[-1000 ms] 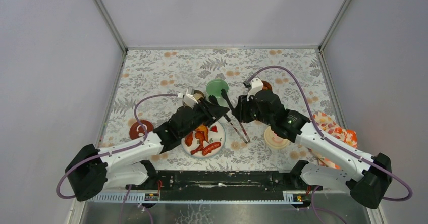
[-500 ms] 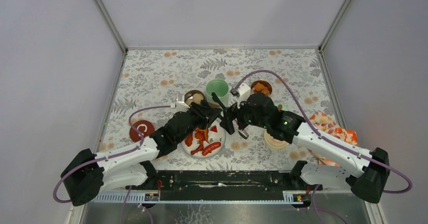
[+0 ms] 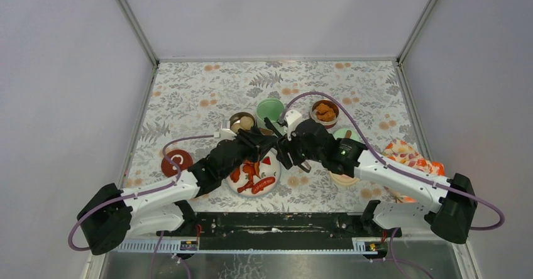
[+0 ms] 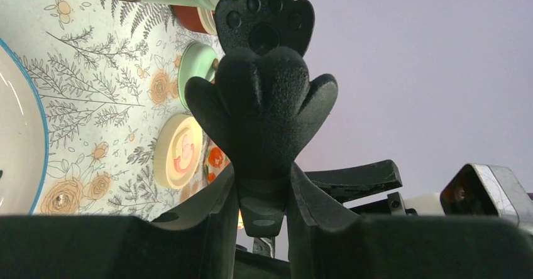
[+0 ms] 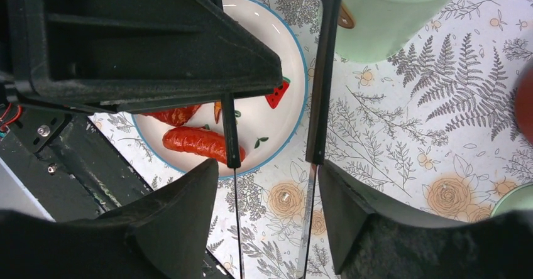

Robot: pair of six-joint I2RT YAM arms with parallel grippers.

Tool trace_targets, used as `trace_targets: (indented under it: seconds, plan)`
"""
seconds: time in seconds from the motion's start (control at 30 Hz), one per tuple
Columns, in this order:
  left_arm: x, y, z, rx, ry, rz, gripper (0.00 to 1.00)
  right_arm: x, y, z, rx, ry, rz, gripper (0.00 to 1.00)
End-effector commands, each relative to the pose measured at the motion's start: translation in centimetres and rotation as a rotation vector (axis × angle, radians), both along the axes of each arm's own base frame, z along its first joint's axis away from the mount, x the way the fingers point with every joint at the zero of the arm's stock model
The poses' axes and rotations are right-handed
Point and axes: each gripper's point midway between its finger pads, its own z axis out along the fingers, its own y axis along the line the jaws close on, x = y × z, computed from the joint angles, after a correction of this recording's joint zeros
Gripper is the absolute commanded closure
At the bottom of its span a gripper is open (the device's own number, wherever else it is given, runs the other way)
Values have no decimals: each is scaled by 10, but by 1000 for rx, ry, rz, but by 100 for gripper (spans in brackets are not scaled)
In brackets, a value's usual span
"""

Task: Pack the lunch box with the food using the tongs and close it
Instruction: Move the packing box to the center of the board.

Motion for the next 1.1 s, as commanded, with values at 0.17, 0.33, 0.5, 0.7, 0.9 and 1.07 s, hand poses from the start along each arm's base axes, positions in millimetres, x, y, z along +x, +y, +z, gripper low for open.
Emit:
trace_targets:
  seconds: [0.17,0.33,0.5,0.7,0.9,1.07]
  plan:
    - [-2,-7,15,-105,-10,-26,100,13,17,19,16,-68,30,38]
    - [-3,-7,13,-109,-3,-30,100,15,20,21,18,-74,36,43]
    - [-5,-7,13,-127,6,-34,94,15,19,19,10,-71,38,50]
    - [-6,-4,8,-117,13,-28,71,11,15,18,-5,-57,38,54]
    - [-8,3,-4,-108,36,-10,59,6,15,20,-14,-30,56,54]
    - [-9,4,-9,-96,48,-9,45,3,19,21,-5,-14,75,54]
